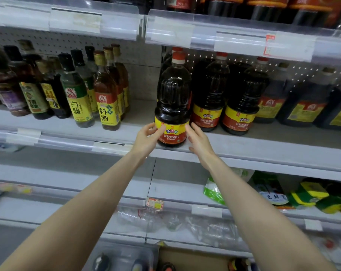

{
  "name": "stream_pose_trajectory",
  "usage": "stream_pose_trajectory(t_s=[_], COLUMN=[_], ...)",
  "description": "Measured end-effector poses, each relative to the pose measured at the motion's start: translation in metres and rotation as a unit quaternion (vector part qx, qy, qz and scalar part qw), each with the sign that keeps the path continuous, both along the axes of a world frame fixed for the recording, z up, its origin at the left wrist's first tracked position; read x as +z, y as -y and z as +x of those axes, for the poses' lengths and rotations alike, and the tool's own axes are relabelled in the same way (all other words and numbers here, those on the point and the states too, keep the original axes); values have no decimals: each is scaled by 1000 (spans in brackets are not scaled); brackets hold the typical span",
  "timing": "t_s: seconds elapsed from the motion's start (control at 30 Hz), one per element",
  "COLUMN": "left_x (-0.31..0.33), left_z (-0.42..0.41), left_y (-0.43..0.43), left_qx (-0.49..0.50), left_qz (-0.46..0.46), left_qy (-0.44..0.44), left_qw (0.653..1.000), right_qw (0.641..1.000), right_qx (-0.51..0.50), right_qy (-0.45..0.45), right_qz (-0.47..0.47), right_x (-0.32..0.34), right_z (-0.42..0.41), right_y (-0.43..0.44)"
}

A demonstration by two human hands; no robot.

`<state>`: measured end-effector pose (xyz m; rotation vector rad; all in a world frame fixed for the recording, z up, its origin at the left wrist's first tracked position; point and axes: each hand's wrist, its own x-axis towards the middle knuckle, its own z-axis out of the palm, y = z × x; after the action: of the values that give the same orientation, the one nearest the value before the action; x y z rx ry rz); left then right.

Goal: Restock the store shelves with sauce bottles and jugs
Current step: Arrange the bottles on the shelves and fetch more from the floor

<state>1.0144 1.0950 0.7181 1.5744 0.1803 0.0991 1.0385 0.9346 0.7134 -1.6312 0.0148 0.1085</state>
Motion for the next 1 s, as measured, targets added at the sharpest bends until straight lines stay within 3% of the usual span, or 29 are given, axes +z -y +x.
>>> stream_pose_trajectory(t_s=[0.27,0.47,0.83,1.0], left_x=[-27,-82,-254,-357], left_z=[-56,-100,-169,-200], left_y=[17,38,34,27], left_qx=[4,-2,-17,-23], left_qz=[47,51,26,25], left_qy=[-59,-106,-287,-355], left_qw=[997,993,958,934], right_qw=[998,996,967,941], right_qx=[-20,-18,-16,-39], right_qy=[-15,-62,-243,-332], right_qz=[-59,-58,-69,-61], right_x=[-35,-95,-281,-397], right_z=[-44,-81,-152,-196], right_y=[32,51,59,46])
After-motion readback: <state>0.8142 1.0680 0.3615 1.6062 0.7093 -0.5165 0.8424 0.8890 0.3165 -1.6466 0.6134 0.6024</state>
